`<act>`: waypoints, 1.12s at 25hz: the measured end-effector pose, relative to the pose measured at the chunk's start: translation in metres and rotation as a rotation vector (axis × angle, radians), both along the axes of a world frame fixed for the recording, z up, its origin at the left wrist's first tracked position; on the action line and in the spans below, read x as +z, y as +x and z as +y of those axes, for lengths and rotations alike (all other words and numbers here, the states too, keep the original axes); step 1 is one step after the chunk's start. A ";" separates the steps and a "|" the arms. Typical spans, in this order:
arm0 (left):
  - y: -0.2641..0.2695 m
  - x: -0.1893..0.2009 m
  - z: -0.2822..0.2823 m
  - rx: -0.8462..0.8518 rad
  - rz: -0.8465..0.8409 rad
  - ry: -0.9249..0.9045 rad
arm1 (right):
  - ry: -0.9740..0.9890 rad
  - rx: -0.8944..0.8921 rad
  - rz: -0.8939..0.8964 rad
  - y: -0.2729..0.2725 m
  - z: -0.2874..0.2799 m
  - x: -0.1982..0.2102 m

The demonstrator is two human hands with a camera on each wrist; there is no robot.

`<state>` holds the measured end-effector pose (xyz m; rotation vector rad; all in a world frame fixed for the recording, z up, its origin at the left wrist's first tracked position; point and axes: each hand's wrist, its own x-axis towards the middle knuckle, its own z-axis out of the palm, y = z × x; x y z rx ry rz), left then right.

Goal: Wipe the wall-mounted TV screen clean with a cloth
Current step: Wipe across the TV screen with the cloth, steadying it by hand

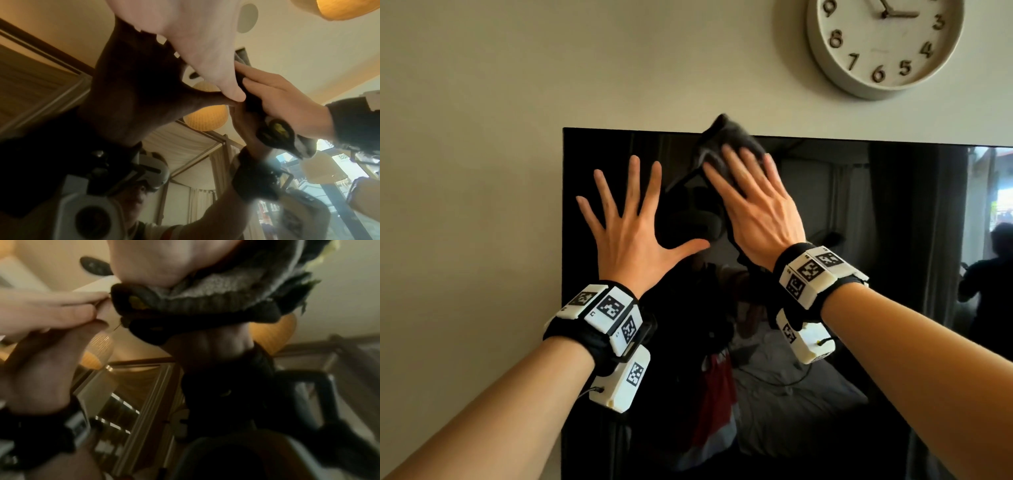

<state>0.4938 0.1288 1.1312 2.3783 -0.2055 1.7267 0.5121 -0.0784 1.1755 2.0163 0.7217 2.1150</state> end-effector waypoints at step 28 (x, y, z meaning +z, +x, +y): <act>-0.010 0.010 -0.101 0.024 0.153 0.064 | 0.129 0.183 -0.026 0.002 -0.094 0.008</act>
